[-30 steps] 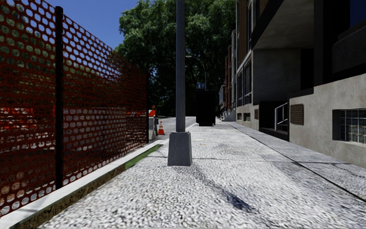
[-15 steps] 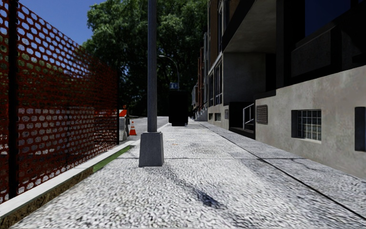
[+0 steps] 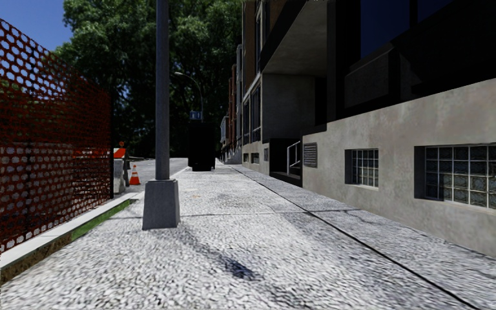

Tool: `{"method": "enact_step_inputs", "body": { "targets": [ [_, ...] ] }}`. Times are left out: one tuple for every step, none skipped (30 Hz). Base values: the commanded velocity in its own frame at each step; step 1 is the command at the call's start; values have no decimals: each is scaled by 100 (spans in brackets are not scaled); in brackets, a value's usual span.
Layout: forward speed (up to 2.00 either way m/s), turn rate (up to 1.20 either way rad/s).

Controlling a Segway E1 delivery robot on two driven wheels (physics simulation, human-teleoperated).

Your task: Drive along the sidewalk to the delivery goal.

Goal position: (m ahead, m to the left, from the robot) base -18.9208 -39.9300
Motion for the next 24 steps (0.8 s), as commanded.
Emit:
{"method": "enact_step_inputs", "body": {
  "targets": [
    [0,-47],
    [0,-47],
    [0,-47],
    [0,-48],
    [0,-48],
    [0,-49],
    [0,-49],
    [5,-49],
    [7,-49],
    [7,-49],
    [7,-49],
    [9,-49],
    [13,-49],
    [20,-49],
    [28,-49],
    [37,-49],
    [37,-49],
    [49,-49],
    [49,-49],
    [50,-49],
    [51,-49],
    [52,-49],
    [52,-49],
    [53,-49]
  ]
}}
